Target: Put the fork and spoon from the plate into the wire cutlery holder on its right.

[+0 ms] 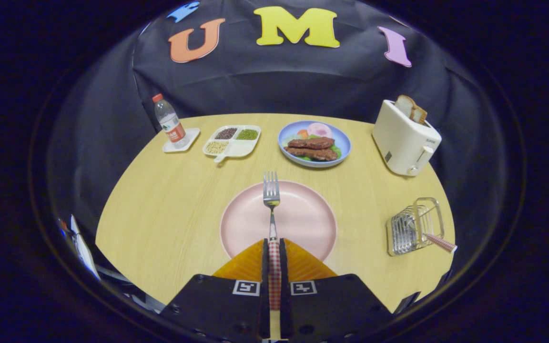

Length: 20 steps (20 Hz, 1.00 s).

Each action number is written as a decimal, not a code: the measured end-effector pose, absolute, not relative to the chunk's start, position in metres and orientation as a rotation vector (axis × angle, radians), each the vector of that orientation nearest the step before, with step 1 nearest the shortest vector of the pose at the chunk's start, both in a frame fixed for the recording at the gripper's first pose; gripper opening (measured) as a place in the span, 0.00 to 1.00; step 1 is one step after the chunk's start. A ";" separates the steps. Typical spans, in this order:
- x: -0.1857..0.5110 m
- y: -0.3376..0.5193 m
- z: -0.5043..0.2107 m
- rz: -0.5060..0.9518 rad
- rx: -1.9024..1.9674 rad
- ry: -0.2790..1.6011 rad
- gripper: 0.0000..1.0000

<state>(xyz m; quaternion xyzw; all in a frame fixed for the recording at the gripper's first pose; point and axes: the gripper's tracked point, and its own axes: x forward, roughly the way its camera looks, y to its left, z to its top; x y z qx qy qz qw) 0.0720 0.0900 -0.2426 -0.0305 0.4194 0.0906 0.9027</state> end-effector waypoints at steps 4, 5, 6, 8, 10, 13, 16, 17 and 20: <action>0.068 0.050 -0.220 0.177 -0.054 0.855 0.08; 0.068 0.039 -0.215 0.171 -0.051 0.853 0.08; 0.069 0.027 -0.211 0.163 -0.050 0.850 0.08; 0.071 0.002 -0.202 0.132 -0.045 0.848 0.08; 0.071 -0.020 -0.192 0.119 -0.040 0.853 0.08; 0.074 -0.054 -0.182 0.098 -0.059 0.864 0.08; 0.072 -0.081 -0.172 0.085 -0.063 0.892 0.08; 0.072 -0.088 -0.168 0.086 -0.070 0.899 0.08; 0.064 -0.105 -0.168 0.094 -0.091 0.972 0.08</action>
